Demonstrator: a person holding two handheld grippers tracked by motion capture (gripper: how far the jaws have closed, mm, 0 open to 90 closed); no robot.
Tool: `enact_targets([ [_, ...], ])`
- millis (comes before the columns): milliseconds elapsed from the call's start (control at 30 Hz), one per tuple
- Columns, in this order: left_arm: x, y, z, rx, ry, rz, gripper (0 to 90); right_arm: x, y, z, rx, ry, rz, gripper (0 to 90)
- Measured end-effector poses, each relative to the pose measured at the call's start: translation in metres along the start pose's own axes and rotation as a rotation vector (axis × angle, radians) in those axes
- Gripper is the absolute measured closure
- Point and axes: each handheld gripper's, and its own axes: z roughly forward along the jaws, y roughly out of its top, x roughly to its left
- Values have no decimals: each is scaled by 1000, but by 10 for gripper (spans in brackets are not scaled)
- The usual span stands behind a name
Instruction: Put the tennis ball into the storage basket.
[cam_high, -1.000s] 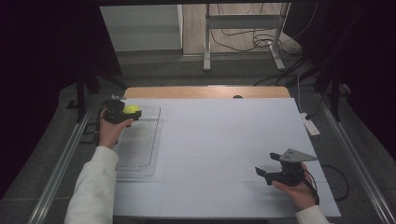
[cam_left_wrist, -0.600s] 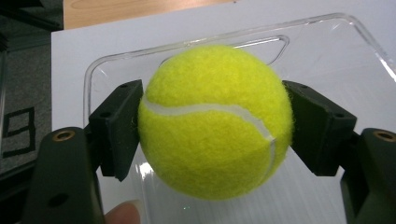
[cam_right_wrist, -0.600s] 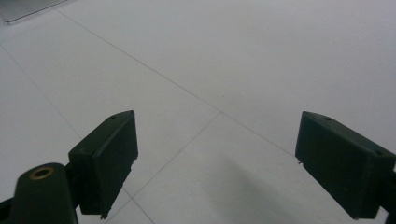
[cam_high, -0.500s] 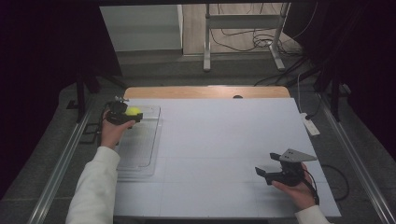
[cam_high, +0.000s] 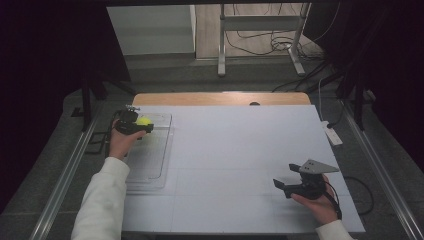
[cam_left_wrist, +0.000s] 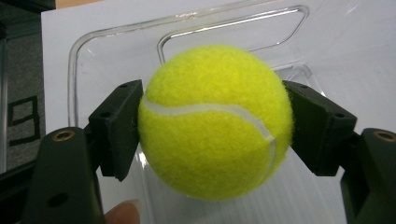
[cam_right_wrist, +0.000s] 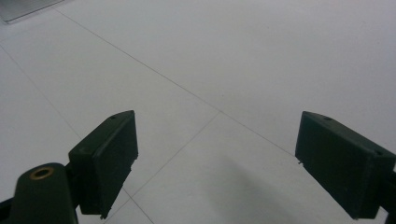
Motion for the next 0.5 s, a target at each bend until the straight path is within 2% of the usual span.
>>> enact_targets([
  [333,-2,0,3,22,10,22,264,0,0,0,1,1,-1,138],
  [500,-6,-1,6,42,26,51,264,0,0,0,1,1,0,138],
])
